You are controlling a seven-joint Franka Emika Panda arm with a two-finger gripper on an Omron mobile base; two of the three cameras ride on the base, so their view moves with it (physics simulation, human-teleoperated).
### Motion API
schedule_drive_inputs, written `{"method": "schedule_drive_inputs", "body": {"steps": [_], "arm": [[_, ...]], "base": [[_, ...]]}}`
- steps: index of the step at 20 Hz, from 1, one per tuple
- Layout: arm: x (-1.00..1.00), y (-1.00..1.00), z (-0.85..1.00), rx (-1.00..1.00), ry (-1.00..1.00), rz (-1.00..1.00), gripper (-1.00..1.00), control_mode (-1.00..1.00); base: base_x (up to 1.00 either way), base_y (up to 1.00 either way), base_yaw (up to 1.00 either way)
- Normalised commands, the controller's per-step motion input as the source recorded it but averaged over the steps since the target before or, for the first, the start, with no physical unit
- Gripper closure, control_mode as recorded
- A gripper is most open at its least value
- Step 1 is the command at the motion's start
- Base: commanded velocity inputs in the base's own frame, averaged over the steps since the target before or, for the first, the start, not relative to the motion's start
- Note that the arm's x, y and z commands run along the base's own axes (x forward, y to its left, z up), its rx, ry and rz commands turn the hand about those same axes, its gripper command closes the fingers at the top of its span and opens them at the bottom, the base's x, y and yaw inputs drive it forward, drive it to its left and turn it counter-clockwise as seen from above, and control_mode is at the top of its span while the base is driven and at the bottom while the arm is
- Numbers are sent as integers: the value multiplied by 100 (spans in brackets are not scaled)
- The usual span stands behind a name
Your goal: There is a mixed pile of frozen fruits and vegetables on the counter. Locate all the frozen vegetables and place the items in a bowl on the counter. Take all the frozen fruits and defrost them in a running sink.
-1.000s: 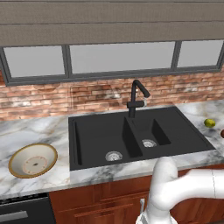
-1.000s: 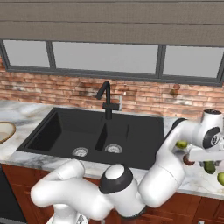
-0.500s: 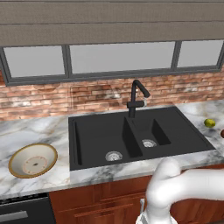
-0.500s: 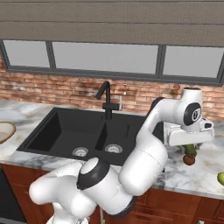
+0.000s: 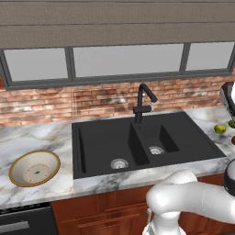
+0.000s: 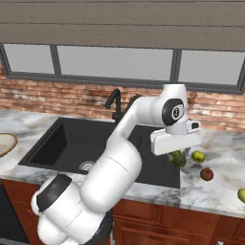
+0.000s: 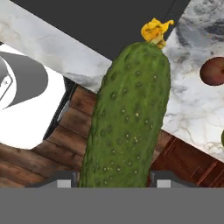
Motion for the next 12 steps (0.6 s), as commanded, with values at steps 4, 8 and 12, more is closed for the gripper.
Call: {"method": "schedule_drive_inputs", "body": {"steps": [4, 8, 12], "arm": [[-49, 100, 31, 0, 0, 26, 100, -100], [-41, 100, 4, 0, 0, 25, 100, -100], [-19, 97, 0, 0, 4, 20, 100, -100]], "base": [[0, 0, 0], [0, 0, 0], [0, 0, 0]]}}
